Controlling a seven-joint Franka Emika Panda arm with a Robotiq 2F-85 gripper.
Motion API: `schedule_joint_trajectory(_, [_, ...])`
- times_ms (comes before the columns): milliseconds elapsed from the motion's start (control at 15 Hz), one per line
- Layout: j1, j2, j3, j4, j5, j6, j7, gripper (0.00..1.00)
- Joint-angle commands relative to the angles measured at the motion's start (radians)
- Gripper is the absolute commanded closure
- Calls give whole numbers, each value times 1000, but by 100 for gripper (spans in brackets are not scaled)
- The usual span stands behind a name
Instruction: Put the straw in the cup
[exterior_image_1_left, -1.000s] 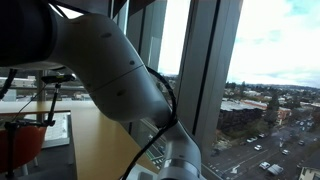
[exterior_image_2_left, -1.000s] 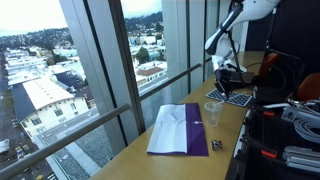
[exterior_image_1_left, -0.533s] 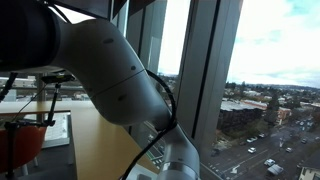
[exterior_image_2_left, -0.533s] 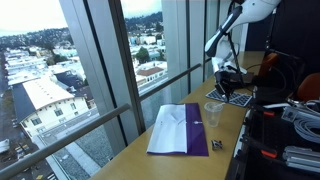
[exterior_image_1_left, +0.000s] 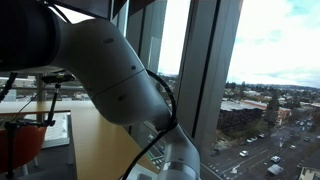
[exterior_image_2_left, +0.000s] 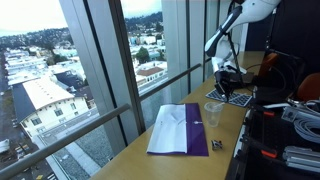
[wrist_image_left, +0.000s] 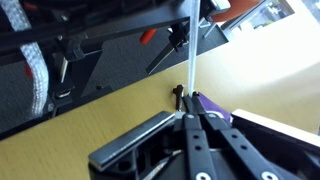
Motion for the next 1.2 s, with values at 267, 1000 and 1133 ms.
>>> schedule_joint_trajectory(267, [-27,33,9,70,48,-98,-5,100])
schedule_joint_trajectory(1000, [-51,105,0,148,81,-204,-2,100])
schedule_joint_trajectory(1133, [-53,109,-1,156,80,-202,-2,100])
